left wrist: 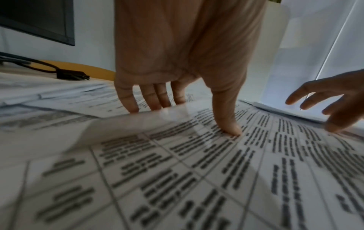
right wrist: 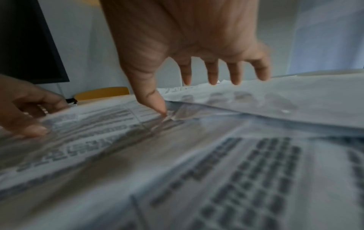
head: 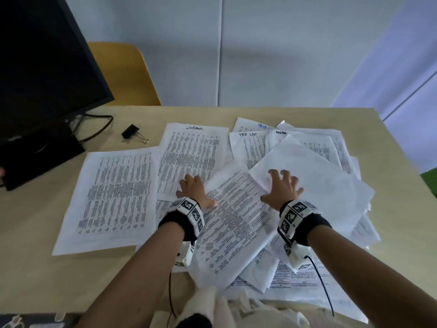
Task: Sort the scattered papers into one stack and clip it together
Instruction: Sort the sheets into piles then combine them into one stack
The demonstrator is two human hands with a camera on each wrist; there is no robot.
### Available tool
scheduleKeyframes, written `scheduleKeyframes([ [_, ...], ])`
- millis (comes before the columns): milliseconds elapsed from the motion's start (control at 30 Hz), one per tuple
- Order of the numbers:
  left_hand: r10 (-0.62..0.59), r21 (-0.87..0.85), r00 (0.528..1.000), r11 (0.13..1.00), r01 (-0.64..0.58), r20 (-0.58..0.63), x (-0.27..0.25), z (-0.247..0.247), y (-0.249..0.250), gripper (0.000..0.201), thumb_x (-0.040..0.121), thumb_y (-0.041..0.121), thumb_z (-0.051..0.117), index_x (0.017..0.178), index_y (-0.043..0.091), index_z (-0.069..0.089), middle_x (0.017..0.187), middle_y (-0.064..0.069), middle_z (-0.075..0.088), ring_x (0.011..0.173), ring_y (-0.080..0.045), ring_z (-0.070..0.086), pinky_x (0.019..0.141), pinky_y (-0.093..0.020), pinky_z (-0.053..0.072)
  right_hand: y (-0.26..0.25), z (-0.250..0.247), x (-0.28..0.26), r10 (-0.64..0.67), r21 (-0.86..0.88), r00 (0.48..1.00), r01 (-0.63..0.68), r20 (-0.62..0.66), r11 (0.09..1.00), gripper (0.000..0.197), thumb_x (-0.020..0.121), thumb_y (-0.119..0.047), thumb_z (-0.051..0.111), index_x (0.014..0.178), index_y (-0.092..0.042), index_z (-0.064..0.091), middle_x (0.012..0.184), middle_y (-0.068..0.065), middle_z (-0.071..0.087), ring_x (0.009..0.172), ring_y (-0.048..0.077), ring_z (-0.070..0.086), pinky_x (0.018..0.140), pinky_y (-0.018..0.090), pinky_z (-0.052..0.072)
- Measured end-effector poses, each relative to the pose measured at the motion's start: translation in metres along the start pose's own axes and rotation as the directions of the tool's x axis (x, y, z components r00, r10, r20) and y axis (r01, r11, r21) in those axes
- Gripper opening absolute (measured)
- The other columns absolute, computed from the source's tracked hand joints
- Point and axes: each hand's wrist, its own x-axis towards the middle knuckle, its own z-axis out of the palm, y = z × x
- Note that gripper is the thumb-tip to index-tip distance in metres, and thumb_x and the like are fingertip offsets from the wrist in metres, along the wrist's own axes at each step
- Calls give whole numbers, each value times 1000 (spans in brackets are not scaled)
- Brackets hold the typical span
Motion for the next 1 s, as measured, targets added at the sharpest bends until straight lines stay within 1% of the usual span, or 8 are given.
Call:
scheduleKeyframes([
  [133,44,-69,999,997,-43,6,0,8,7,49,83,27,66,124,7,49,129,-12,52,118,-29,52,96,-40,47,23,9,1,37,-85,999,-36,20,996,68,74,-13,64,131,-18,27,140,13,22,125,38,26,98,54,31],
  [300,-46,-462,992,887,-15,-120,-3,0,4,36,89,14,57,123,5,54,117,-14,63,98,-28,63,77,-29,52,40,-7,13,-35,11,996,36,-79,999,19,85,-3,40,99,0,53,112,24,57,106,39,52,83,40,43],
  [500,-225,-626,963,775,83,-150,-5,-1,1,31,91,9,52,121,3,57,117,-17,64,101,-29,61,79,-28,44,16,-62,7,-203,201,976,215,-79,956,40,96,-28,36,57,-18,40,64,6,46,73,25,45,63,28,31],
  [600,-237,-662,969,737,136,-65,-7,5,-2,31,91,9,52,121,-1,56,118,-21,62,105,-32,59,85,-31,45,-14,-103,-17,-384,449,889,458,-250,767,31,95,-14,42,65,-16,47,63,-3,48,59,15,46,55,24,34],
  [733,-246,-723,969,663,191,30,-7,-1,-5,33,93,11,51,124,0,55,112,-20,63,97,-30,60,85,-32,47,-32,-148,-28,-231,839,896,439,-380,320,14,92,-11,50,84,-15,61,78,-2,65,66,10,63,63,26,55],
  [867,-345,-781,928,539,317,139,-13,-1,-17,35,102,18,24,72,13,41,66,-2,29,60,-8,31,41,-7,33,-29,-136,2,-157,850,946,325,-285,414,18,92,-11,48,105,-3,58,94,10,64,84,24,62,79,41,54],
  [933,-284,-816,942,491,304,180,-4,0,-21,39,100,35,27,70,16,42,70,-6,41,76,-12,46,51,3,35,-24,-110,17,-144,811,973,230,-181,538,19,90,-7,47,108,-4,54,101,14,63,90,27,60,84,45,52],
  [1000,-185,-861,954,415,294,236,-1,-4,-17,75,83,71,22,115,12,57,114,-20,60,112,-25,54,99,-16,44,-18,-81,28,-88,764,991,137,-106,631,20,87,-4,47,106,-4,53,105,17,63,94,31,61,85,48,52],
])
